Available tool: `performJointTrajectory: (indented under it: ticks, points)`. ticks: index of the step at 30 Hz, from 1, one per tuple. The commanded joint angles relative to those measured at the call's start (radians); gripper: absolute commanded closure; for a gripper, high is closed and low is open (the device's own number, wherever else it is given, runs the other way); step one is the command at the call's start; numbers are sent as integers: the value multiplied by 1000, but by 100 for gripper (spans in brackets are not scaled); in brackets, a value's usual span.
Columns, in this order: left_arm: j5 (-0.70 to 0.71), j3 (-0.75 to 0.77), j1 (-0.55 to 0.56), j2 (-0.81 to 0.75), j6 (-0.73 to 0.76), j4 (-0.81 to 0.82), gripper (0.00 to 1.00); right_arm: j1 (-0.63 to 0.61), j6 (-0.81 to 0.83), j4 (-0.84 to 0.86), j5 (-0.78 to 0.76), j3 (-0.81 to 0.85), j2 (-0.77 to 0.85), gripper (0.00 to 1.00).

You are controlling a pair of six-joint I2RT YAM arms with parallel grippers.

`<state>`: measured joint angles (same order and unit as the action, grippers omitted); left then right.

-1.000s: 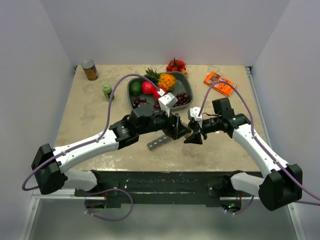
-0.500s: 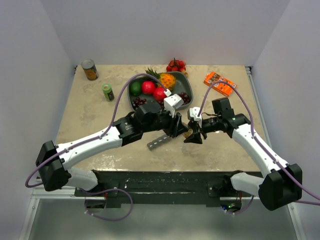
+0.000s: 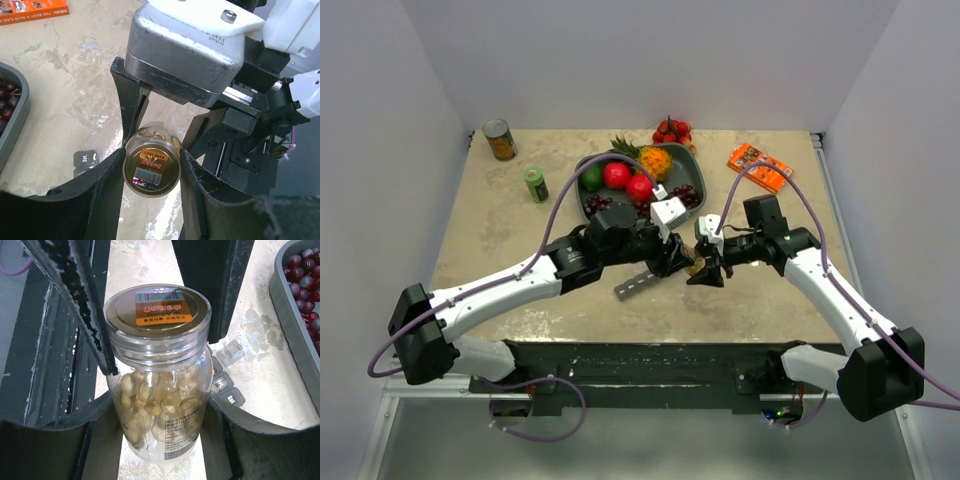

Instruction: Sort the pills into containers

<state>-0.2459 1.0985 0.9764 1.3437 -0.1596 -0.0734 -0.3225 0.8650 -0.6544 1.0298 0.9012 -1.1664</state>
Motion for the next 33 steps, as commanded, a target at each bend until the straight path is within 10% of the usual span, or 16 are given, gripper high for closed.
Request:
performJointTrajectory:
  ticks: [1,3,9,21,33]
  points:
    - [-20,-45,-7,-57,2,-9,100,7,-32,4,58,22,16,47]
    - [-13,-60,-19,-67,-15,-12,100,10,-24,-1,56,21,20,22]
    - [5,-132,-73,-139,-64,-31,100,16,-21,-1,56,21,39,4]
    - [454,-268,-435,-357,-184,-356,100,60,-46,16,42,16,65,1]
    - [511,-404,-944,-215,-204,-36,100,69,-63,33,44,10,70,1]
